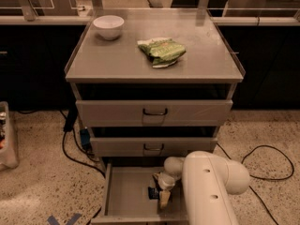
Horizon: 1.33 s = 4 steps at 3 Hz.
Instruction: Pick rxbar blueberry from bottom drawer and place on counter
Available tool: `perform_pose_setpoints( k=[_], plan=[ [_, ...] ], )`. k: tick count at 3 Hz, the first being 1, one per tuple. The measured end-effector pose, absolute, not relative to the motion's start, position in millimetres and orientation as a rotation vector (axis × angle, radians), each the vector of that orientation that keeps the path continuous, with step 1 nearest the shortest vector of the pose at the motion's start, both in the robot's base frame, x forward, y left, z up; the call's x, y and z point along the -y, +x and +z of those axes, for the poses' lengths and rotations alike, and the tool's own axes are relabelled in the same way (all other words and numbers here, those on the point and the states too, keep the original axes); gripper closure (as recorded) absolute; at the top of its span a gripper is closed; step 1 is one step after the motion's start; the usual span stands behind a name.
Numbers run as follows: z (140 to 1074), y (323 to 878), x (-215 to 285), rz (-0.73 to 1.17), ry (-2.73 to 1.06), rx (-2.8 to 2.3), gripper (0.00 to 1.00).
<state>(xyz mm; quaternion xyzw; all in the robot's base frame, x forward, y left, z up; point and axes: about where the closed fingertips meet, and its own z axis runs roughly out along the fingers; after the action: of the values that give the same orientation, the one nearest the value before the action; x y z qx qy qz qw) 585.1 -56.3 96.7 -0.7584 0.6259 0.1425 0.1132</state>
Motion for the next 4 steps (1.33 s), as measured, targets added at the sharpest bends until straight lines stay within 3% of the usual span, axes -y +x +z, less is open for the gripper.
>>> perform_pose_setpoints(
  k=[1,4],
  plan=[
    [94.8,580.2,57.1,0.427,-2.223,-1.843,0.00],
    [94.7,580.1,57.1,0.427,-2.223,-1.843,0.66]
  ],
)
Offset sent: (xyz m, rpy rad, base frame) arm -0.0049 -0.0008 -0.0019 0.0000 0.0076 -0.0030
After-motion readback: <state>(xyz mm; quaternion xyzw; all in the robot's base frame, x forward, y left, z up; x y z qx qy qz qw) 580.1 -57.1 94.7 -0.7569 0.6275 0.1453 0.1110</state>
